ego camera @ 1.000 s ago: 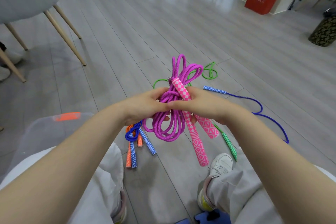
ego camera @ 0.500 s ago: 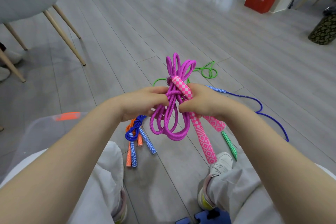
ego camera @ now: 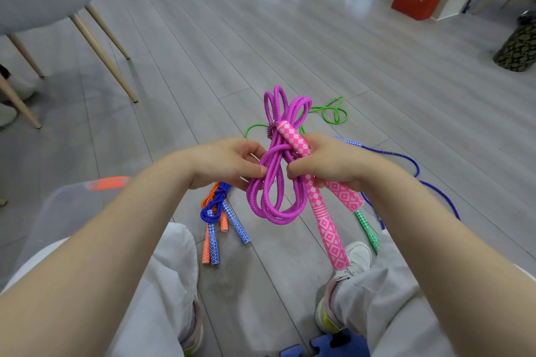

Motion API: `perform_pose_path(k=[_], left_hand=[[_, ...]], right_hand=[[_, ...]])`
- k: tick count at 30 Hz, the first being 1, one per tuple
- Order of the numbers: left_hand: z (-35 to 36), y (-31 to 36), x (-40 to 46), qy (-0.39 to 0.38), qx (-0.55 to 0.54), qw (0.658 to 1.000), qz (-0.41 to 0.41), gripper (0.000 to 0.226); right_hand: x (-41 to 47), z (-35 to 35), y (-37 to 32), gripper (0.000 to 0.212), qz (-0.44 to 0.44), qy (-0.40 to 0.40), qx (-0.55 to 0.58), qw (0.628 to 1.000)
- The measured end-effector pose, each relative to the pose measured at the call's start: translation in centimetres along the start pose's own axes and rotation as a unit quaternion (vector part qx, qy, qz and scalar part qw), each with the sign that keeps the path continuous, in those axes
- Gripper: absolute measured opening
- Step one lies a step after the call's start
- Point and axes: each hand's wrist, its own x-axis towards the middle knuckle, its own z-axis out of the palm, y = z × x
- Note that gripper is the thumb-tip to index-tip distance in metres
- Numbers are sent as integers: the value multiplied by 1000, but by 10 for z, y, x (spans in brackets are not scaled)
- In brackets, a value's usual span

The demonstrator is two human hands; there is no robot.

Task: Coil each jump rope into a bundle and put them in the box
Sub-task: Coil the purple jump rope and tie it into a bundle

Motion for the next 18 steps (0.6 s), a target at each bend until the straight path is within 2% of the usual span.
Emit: perform_pose_path(k=[4, 8, 12, 16, 18], left_hand=[[5, -4, 4, 6, 34, 999, 16, 23], [10, -4, 7, 43, 38, 998, 36, 19], [18, 0, 7, 44, -29, 998, 37, 17], [23, 6, 9, 52, -147, 988, 15, 28], [27, 7, 9, 54, -163, 985, 15, 26]], right_hand=[[-2, -1, -3, 17, -1, -10, 20, 1000], [-3, 0, -5, 16, -15, -13, 45, 999], [-2, 2, -3, 12, -29, -3, 61, 998], [0, 3, -1, 13, -35, 14, 49, 998], [0, 2, -1, 14, -36, 18, 57, 998]])
